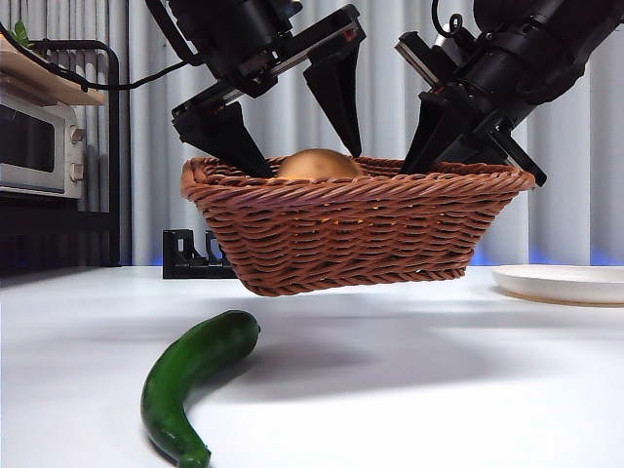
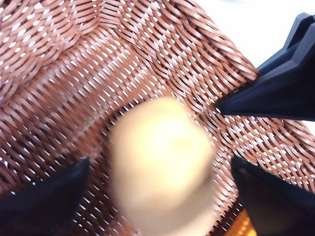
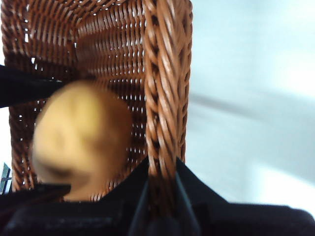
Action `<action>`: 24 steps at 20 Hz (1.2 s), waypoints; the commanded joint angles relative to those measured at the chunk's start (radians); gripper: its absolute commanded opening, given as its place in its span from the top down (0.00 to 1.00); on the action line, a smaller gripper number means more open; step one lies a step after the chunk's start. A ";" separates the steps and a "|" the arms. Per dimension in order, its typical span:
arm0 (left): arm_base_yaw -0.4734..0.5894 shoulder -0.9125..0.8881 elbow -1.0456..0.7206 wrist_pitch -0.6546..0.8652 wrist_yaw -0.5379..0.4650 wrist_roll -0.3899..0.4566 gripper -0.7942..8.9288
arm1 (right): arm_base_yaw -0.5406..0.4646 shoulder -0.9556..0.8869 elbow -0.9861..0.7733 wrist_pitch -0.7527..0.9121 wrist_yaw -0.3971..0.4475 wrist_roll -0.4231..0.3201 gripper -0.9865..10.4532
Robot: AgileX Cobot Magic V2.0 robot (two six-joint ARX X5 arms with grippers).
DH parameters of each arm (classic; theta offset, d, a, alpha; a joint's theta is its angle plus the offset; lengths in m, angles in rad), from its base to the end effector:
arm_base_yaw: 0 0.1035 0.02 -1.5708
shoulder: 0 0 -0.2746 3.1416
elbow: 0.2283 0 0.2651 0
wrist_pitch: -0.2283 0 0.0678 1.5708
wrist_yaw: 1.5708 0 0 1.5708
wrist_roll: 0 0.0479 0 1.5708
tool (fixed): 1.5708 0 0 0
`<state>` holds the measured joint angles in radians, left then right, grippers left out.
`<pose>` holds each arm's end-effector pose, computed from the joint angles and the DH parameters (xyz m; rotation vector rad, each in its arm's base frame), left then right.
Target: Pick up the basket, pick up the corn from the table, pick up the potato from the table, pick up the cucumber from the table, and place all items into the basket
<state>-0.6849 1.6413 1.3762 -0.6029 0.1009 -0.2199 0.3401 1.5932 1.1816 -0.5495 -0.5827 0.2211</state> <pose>0.2904 -0.2434 0.2796 0.0598 0.9246 -0.6351 0.3198 0.1411 0.2413 0.3091 1.0784 0.7377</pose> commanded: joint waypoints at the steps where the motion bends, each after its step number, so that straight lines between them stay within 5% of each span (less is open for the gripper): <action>1: -0.004 0.004 0.020 -0.023 0.006 0.006 0.40 | -0.002 0.000 0.005 0.020 -0.014 0.010 0.92; 4: -0.012 -0.032 0.101 -0.140 -0.008 0.035 0.40 | -0.024 0.000 0.005 0.019 -0.014 0.010 0.92; 7: -0.029 -0.151 0.164 -0.310 -0.146 0.088 0.40 | -0.088 0.000 0.005 0.019 -0.020 0.010 0.92; 13: -0.030 -0.369 0.137 -0.581 -0.285 0.046 0.40 | -0.225 0.000 0.005 0.019 -0.021 0.008 0.92; 20: -0.129 -0.385 -0.248 -0.345 -0.267 -0.143 0.40 | -0.236 0.000 0.005 0.020 -0.021 0.005 0.92; 24: -0.134 -0.341 -0.426 -0.136 -0.121 -0.207 0.40 | -0.237 0.000 0.005 0.051 -0.021 0.007 0.92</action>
<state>-0.8165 1.2945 0.9581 -0.7631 -0.0315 -0.3962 0.1036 1.5932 1.1816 -0.5140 -0.5865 0.2211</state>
